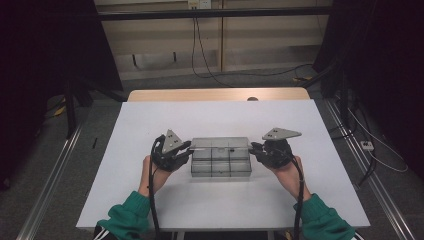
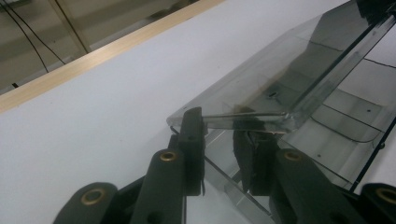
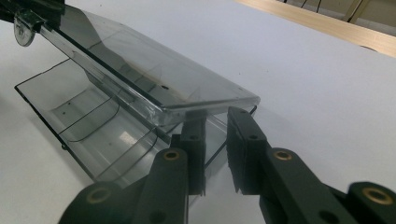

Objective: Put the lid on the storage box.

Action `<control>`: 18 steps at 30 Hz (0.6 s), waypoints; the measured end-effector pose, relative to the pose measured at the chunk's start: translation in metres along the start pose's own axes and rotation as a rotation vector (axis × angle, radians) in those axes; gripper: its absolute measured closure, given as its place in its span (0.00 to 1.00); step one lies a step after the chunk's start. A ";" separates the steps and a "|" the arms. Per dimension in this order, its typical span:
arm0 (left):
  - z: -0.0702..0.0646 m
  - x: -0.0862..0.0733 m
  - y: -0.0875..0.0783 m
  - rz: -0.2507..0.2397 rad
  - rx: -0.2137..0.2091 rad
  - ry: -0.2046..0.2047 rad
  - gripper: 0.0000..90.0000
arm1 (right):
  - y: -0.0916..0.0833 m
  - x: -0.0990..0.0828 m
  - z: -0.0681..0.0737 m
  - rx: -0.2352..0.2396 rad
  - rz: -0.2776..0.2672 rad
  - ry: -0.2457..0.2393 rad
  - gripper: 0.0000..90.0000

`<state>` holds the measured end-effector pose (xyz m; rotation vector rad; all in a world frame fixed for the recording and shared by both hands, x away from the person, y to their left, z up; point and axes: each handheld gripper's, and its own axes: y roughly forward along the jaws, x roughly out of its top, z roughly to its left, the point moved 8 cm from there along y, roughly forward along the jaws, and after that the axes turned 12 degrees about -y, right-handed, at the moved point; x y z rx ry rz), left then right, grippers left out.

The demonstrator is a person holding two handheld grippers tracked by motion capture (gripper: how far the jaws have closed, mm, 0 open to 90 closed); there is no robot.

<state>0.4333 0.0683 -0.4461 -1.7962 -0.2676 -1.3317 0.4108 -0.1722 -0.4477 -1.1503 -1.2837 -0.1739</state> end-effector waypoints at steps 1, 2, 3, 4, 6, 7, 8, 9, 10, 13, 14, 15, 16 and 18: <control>0.000 -0.001 0.000 0.002 0.001 0.000 0.81 | 0.000 -0.001 0.000 0.000 0.001 -0.002 0.86; 0.000 -0.001 0.000 0.001 0.001 0.002 0.81 | 0.000 -0.001 0.001 0.001 0.002 -0.003 0.86; -0.001 -0.002 -0.001 0.010 -0.002 0.006 0.81 | 0.000 -0.001 0.001 0.001 0.003 -0.004 0.86; -0.001 -0.003 -0.002 0.014 -0.004 0.010 0.80 | 0.000 -0.002 0.001 0.002 0.003 -0.005 0.86; -0.001 -0.005 -0.003 0.014 -0.002 0.010 0.80 | 0.000 -0.002 0.002 0.003 0.007 -0.006 0.86; -0.001 -0.006 -0.004 0.013 -0.001 0.010 0.79 | 0.000 -0.002 0.002 0.002 0.008 -0.007 0.86; 0.000 -0.006 -0.005 0.014 -0.001 0.012 0.79 | 0.000 -0.003 0.002 0.002 0.009 -0.008 0.86; 0.001 -0.007 -0.007 0.015 -0.001 0.013 0.78 | 0.001 -0.003 0.002 0.003 0.012 -0.009 0.86; 0.002 -0.008 -0.008 0.014 0.003 0.013 0.77 | 0.001 -0.004 0.002 0.003 0.015 -0.009 0.86; 0.004 -0.010 -0.011 0.017 0.006 0.009 0.75 | 0.001 -0.005 0.003 0.005 0.020 -0.011 0.86; 0.005 -0.010 -0.012 0.015 0.007 0.005 0.75 | 0.001 -0.005 0.003 0.005 0.022 -0.011 0.86; 0.005 -0.011 -0.013 0.021 0.004 0.003 0.74 | 0.001 -0.005 0.004 0.005 0.024 -0.011 0.86; 0.006 -0.012 -0.014 0.019 0.006 0.000 0.74 | 0.001 -0.006 0.004 0.006 0.026 -0.011 0.86; 0.007 -0.013 -0.016 0.025 0.008 0.003 0.73 | 0.001 -0.007 0.005 0.008 0.028 -0.014 0.86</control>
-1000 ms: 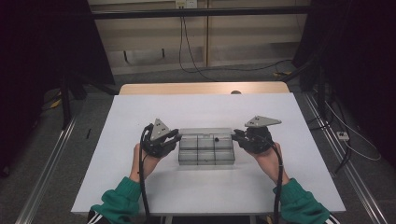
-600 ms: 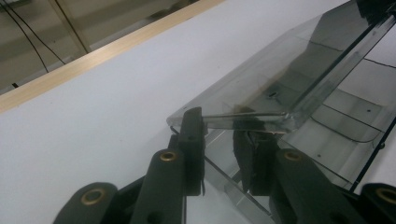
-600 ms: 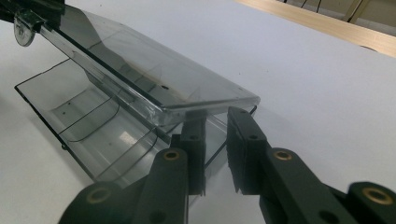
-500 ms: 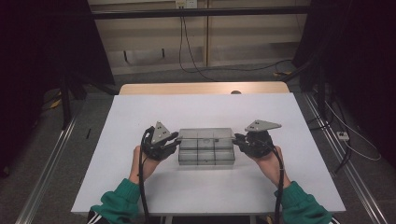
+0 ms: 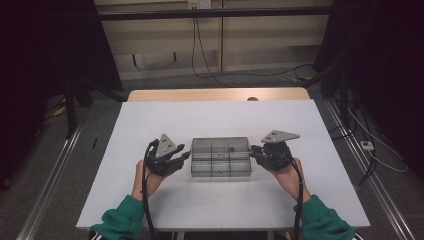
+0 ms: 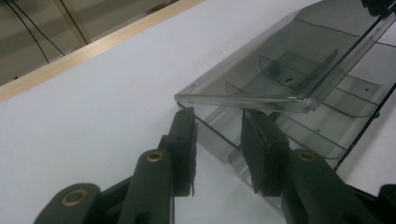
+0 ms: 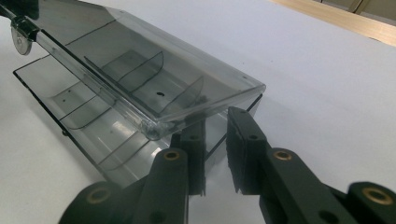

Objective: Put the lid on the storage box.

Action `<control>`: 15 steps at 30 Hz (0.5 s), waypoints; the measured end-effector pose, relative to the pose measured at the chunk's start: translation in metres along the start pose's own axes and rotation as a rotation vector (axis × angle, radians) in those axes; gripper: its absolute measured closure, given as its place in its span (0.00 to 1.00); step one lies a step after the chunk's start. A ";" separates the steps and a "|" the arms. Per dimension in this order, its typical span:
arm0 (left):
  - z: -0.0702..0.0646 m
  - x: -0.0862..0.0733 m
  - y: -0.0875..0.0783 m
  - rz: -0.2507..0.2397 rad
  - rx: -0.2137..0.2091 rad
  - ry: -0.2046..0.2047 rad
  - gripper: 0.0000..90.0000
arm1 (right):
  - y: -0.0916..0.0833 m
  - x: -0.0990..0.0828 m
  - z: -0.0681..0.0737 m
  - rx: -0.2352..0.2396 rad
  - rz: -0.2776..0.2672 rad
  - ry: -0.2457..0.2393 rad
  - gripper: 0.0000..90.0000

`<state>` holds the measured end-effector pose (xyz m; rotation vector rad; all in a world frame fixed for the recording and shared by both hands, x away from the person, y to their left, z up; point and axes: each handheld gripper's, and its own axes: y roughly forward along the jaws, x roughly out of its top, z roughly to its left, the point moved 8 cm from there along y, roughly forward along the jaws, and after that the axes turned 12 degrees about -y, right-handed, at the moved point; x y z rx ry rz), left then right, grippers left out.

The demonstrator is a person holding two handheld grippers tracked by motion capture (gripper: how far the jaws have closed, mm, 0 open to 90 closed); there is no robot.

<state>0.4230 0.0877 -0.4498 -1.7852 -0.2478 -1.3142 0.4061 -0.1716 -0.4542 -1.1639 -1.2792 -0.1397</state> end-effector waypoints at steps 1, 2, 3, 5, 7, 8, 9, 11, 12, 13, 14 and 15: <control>0.000 -0.001 -0.001 -0.006 0.000 -0.008 0.72 | 0.000 0.000 0.000 0.001 0.002 0.000 0.86; 0.001 -0.002 -0.002 -0.002 0.001 -0.005 0.71 | 0.000 -0.001 0.001 0.002 0.004 0.000 0.86; 0.002 -0.003 -0.004 -0.001 0.001 -0.006 0.70 | 0.000 -0.001 0.001 0.001 0.007 -0.004 0.86; 0.003 -0.005 -0.006 0.005 0.006 -0.011 0.68 | 0.000 -0.003 0.001 0.001 0.014 -0.009 0.86; 0.005 -0.008 -0.008 0.010 0.008 -0.016 0.66 | -0.001 -0.004 0.001 0.003 0.021 -0.011 0.86; 0.006 -0.010 -0.009 0.014 0.009 -0.015 0.65 | -0.002 -0.006 0.001 0.001 0.023 -0.013 0.86; 0.007 -0.011 -0.010 0.018 0.012 -0.016 0.64 | -0.004 -0.008 0.002 0.001 0.029 -0.014 0.85; 0.008 -0.014 -0.012 0.024 0.017 -0.024 0.61 | -0.006 -0.013 0.001 -0.008 0.041 -0.018 0.85; 0.009 -0.015 -0.013 0.024 0.021 -0.027 0.59 | -0.008 -0.015 0.001 -0.009 0.045 -0.016 0.84; 0.010 -0.016 -0.014 0.025 0.022 -0.026 0.58 | -0.009 -0.018 0.000 -0.011 0.047 -0.013 0.84; 0.010 -0.017 -0.015 0.027 0.024 -0.029 0.56 | -0.011 -0.020 -0.001 -0.010 0.049 -0.009 0.82; 0.010 -0.018 -0.016 0.026 0.029 -0.032 0.53 | -0.013 -0.021 -0.001 -0.012 0.050 -0.009 0.81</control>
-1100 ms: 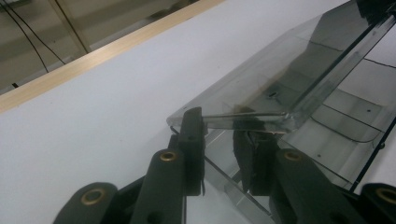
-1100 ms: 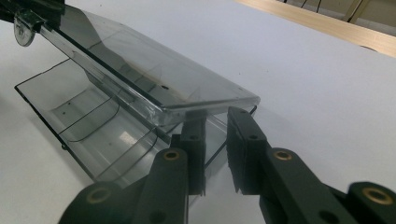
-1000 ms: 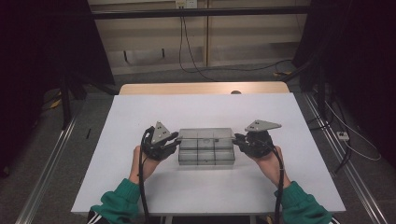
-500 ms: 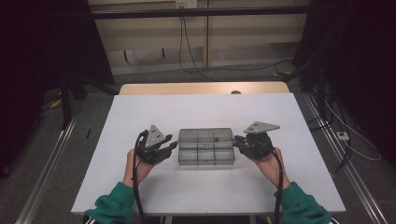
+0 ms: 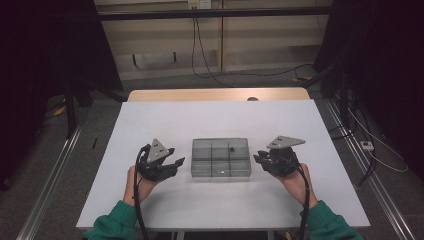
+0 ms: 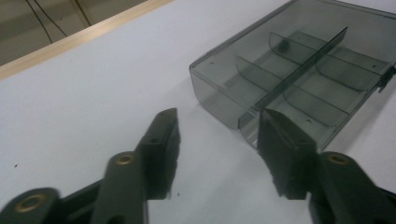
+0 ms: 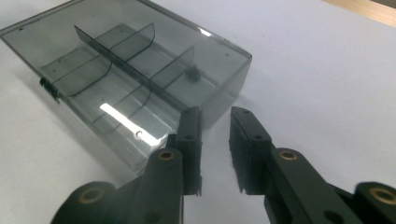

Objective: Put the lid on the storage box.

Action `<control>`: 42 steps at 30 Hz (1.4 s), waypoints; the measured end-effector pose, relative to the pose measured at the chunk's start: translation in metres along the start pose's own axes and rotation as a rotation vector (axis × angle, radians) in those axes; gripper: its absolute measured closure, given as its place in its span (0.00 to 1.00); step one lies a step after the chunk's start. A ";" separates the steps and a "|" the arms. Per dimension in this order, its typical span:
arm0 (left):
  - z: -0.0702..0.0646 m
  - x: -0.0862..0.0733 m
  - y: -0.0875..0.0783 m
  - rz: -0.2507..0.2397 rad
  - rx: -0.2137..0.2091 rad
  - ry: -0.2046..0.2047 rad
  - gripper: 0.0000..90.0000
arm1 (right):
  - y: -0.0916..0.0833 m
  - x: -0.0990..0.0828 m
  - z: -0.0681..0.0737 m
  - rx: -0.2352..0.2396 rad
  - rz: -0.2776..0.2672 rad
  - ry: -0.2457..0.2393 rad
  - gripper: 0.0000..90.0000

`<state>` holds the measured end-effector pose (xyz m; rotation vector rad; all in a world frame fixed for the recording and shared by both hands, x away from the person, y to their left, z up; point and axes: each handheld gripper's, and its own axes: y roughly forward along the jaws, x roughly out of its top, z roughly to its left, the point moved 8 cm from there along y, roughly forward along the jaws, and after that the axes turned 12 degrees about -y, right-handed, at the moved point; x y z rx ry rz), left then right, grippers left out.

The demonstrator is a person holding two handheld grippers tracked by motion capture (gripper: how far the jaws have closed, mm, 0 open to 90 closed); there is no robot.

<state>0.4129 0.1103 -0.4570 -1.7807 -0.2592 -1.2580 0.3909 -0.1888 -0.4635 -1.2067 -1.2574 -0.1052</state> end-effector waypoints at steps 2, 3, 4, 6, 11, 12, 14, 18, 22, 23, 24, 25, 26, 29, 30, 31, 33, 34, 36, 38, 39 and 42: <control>0.000 -0.002 -0.002 0.004 0.004 -0.007 0.47 | -0.002 -0.003 0.000 0.000 0.002 0.005 0.78; 0.001 -0.003 -0.003 0.008 0.010 -0.008 0.44 | -0.003 -0.005 0.001 0.003 0.005 0.007 0.75; 0.001 -0.005 -0.004 0.015 0.014 -0.015 0.41 | -0.004 -0.006 0.001 0.004 0.007 0.006 0.73; 0.002 -0.008 -0.006 0.035 0.022 -0.028 0.37 | -0.006 -0.009 0.003 0.012 0.008 0.003 0.67; 0.000 -0.015 -0.013 0.055 0.033 -0.038 0.26 | -0.012 -0.012 0.009 0.032 0.002 -0.008 0.45; -0.001 -0.016 -0.015 0.060 0.030 -0.033 0.25 | -0.013 -0.013 0.010 0.036 0.002 -0.009 0.39; -0.002 -0.020 -0.018 0.069 0.035 -0.030 0.20 | -0.016 -0.015 0.012 0.041 0.000 -0.008 0.30; -0.003 -0.026 -0.023 0.082 0.043 -0.025 0.13 | -0.022 -0.019 0.016 0.050 -0.010 -0.004 0.17; -0.003 -0.032 -0.030 0.092 0.058 -0.022 0.08 | -0.028 -0.024 0.018 0.057 -0.015 0.000 0.10; -0.003 -0.034 -0.031 0.087 0.059 -0.026 0.07 | -0.029 -0.025 0.018 0.056 -0.019 0.002 0.09; -0.004 -0.036 -0.033 0.093 0.061 -0.030 0.06 | -0.030 -0.026 0.018 0.054 -0.020 0.003 0.07; -0.004 -0.037 -0.034 0.092 0.067 -0.023 0.05 | -0.032 -0.028 0.018 0.053 -0.022 0.004 0.06; -0.004 -0.039 -0.035 0.092 0.069 -0.024 0.04 | -0.033 -0.028 0.019 0.052 -0.024 0.004 0.05; -0.005 -0.044 -0.038 0.094 0.072 -0.026 0.03 | -0.036 -0.032 0.020 0.051 -0.024 0.008 0.03; -0.005 -0.046 -0.039 0.096 0.074 -0.029 0.02 | -0.037 -0.034 0.021 0.049 -0.023 0.008 0.03; -0.005 -0.047 -0.040 0.100 0.074 -0.033 0.01 | -0.037 -0.035 0.022 0.049 -0.022 0.005 0.02; -0.006 -0.050 -0.041 0.101 0.077 -0.031 0.01 | -0.038 -0.038 0.023 0.048 -0.019 0.006 0.02; -0.007 -0.051 -0.042 0.100 0.073 -0.035 0.00 | -0.039 -0.039 0.024 0.046 -0.018 0.005 0.01; -0.007 -0.054 -0.043 0.102 0.076 -0.034 0.00 | -0.040 -0.041 0.024 0.041 -0.019 0.004 0.00; -0.008 -0.057 -0.044 0.098 0.079 -0.039 0.00 | -0.041 -0.043 0.025 0.039 -0.018 0.000 0.00; -0.008 -0.058 -0.045 0.105 0.077 -0.035 0.00 | -0.042 -0.045 0.025 0.037 -0.016 0.000 0.00; -0.009 -0.062 -0.046 0.097 0.081 -0.039 0.00 | -0.044 -0.048 0.026 0.034 -0.021 0.003 0.00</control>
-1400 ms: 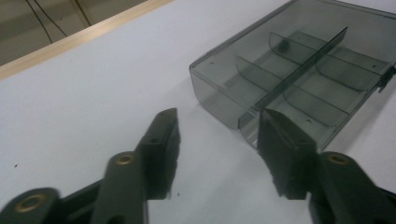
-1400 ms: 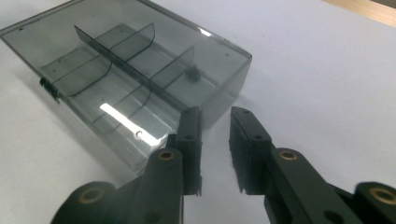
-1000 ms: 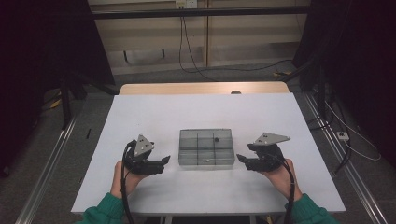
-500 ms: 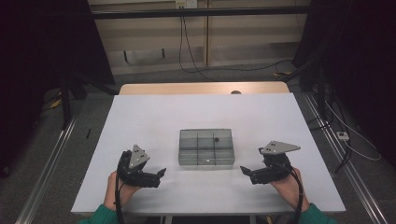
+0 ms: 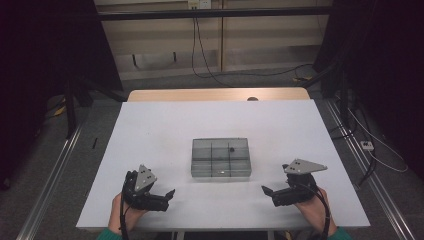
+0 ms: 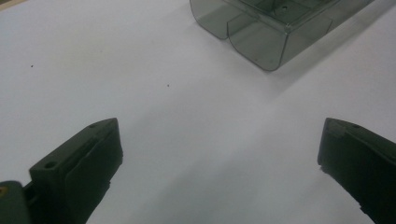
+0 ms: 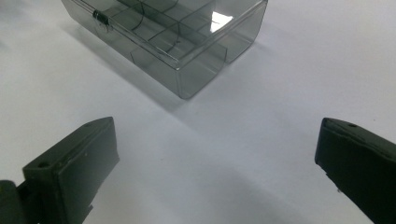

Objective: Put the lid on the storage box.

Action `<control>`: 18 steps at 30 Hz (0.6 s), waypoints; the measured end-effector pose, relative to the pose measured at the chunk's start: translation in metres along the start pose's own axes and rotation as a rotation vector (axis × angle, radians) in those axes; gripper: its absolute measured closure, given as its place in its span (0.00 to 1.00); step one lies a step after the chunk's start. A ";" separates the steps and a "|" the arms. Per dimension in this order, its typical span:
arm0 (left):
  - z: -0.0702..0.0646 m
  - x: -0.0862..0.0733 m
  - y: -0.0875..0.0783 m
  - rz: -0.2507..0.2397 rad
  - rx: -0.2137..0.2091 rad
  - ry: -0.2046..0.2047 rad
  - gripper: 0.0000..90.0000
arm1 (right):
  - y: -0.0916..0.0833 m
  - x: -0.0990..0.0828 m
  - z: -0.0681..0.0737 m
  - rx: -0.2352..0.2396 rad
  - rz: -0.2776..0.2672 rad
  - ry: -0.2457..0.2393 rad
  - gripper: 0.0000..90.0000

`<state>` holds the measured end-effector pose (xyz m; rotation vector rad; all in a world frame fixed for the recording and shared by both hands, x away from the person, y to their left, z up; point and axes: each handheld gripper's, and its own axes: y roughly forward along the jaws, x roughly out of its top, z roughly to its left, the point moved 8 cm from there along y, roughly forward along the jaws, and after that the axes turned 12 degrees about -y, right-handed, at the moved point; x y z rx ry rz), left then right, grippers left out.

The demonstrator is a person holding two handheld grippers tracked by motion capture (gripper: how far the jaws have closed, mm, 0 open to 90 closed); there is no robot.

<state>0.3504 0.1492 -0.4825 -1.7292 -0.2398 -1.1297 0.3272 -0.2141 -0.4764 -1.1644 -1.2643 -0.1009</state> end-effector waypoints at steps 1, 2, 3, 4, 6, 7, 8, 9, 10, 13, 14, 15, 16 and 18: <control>0.000 -0.001 0.000 -0.001 0.003 0.003 0.00 | -0.001 -0.002 0.000 -0.003 0.004 0.000 0.00; 0.000 -0.003 -0.001 0.005 -0.002 -0.002 0.00 | -0.001 -0.003 0.001 0.001 0.003 -0.003 0.00; 0.000 -0.004 -0.001 0.000 -0.002 -0.005 0.00 | -0.002 -0.004 0.001 0.000 0.004 -0.001 0.00; 0.000 -0.005 -0.002 0.002 -0.007 -0.005 0.00 | -0.002 -0.005 0.002 -0.001 0.006 -0.001 0.00; 0.000 -0.007 -0.003 0.003 -0.014 -0.012 0.00 | -0.003 -0.008 0.003 0.000 0.009 -0.005 0.00; 0.001 -0.007 -0.004 0.001 -0.013 -0.016 0.00 | -0.004 -0.009 0.003 -0.004 0.011 -0.009 0.00; 0.002 -0.008 -0.004 0.002 -0.015 -0.018 0.00 | -0.005 -0.010 0.004 -0.003 0.011 -0.008 0.00; 0.002 -0.008 -0.005 -0.003 -0.018 -0.024 0.00 | -0.005 -0.011 0.005 0.000 0.014 -0.010 0.00; 0.002 -0.008 -0.005 -0.004 -0.017 -0.028 0.00 | -0.005 -0.011 0.005 0.001 0.015 -0.013 0.00; 0.003 -0.010 -0.005 -0.002 -0.019 -0.028 0.00 | -0.006 -0.015 0.007 -0.002 0.022 -0.018 0.00; 0.003 -0.011 -0.005 0.001 -0.020 -0.027 0.00 | -0.006 -0.016 0.007 -0.001 0.024 -0.018 0.00; 0.004 -0.011 -0.005 0.000 -0.019 -0.030 0.00 | -0.006 -0.017 0.007 -0.001 0.025 -0.018 0.00; 0.004 -0.011 -0.004 0.001 -0.020 -0.029 0.00 | -0.006 -0.017 0.006 0.000 0.025 -0.017 0.00; 0.005 -0.011 -0.003 0.006 -0.023 -0.031 0.00 | -0.005 -0.018 0.005 -0.005 0.024 -0.014 0.00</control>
